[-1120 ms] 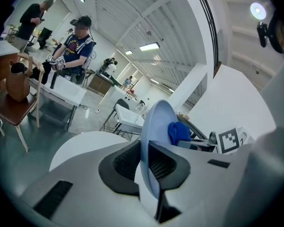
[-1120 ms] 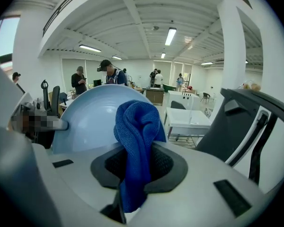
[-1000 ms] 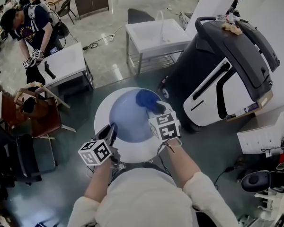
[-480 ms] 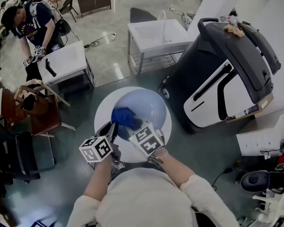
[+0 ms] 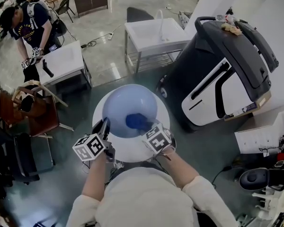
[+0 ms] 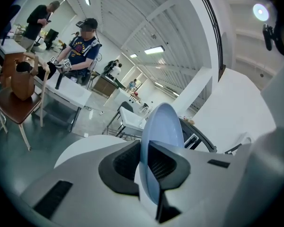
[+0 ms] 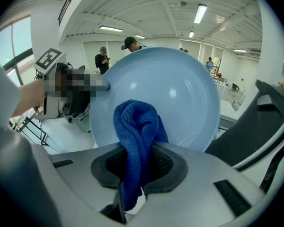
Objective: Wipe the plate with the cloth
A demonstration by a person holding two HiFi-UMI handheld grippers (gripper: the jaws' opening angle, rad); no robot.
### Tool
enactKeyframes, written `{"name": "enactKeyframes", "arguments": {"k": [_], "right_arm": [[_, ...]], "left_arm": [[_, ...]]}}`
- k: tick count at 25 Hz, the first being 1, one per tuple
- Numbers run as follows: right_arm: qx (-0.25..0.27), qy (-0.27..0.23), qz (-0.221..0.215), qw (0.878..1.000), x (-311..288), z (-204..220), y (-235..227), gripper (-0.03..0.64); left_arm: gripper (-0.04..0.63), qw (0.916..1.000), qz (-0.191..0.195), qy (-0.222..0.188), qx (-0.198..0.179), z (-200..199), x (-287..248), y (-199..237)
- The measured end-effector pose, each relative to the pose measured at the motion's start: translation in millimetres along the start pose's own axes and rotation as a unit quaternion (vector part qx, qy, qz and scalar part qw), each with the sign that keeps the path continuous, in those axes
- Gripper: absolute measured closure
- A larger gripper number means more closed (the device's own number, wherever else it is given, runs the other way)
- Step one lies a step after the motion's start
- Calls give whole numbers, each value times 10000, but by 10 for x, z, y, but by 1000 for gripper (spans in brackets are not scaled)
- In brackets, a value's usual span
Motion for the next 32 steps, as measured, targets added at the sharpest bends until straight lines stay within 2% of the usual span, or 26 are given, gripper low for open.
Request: {"name": "enactKeyframes", "arguments": {"k": [6,12,23,28,32], "right_arm": [[-535,-549,908,9929,207,-62,-518,525],[-677,-1072,1381,9823,376,-212,-797,525],[-797,-1752,1005,9762,485,-334,-623,525],[-875,-1876,862,9745,498,-335,-573,525],[-991,-1964,778,9724,545,-330,-559,525]], "left_arm": [[546,9995,142,265,21,151,-34,-47],[548,9986,235,467,30,301,-53,-116],[548,9983,133,469,327,363,-105,4],[548,9975,11,517,491,406,-162,141],[548,9947,-174,660,766,531,-207,278]]}}
Point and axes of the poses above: the fingertips, and each gripper's own axes: x backward along the fingers, y to its left, z out of its underside, the point moved 3 cm from there along x, backward along the fingers, and after that the axes turned 3 degrees about y, right-handed, at the moved point
